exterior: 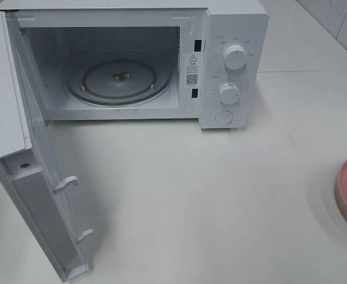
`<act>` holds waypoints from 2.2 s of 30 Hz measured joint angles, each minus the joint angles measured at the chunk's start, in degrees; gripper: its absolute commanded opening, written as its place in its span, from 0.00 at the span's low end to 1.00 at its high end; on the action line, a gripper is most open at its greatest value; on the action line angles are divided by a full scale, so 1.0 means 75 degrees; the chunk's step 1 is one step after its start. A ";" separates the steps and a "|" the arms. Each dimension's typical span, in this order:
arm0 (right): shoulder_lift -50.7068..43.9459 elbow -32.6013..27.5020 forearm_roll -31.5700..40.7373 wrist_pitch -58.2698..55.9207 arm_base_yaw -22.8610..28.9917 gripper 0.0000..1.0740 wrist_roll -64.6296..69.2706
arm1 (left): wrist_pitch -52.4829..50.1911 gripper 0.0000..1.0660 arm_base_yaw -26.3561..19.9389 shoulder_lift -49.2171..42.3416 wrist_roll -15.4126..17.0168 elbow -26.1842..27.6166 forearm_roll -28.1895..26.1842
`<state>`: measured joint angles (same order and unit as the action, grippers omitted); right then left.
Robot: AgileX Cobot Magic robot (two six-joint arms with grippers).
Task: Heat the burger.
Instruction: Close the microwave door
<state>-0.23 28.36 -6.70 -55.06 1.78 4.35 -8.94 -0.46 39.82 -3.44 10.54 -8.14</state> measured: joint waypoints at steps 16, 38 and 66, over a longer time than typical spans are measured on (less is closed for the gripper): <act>0.0000 0.0000 0.0000 0.0000 0.0000 0.69 0.0000 | -0.2842 0.00 0.0703 0.2597 0.1536 -0.0130 0.2659; 0.0000 0.0000 0.0000 0.0000 0.0000 0.69 0.0000 | -0.5462 0.00 0.1711 0.5317 0.2406 0.0298 0.3743; 0.0000 0.0000 0.0000 0.0000 0.0000 0.69 0.0000 | -0.5424 0.00 0.4775 0.7341 0.0871 0.2345 -0.0466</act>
<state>-0.23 28.36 -6.70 -55.06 1.78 4.35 -49.62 35.35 94.88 3.09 28.13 -11.63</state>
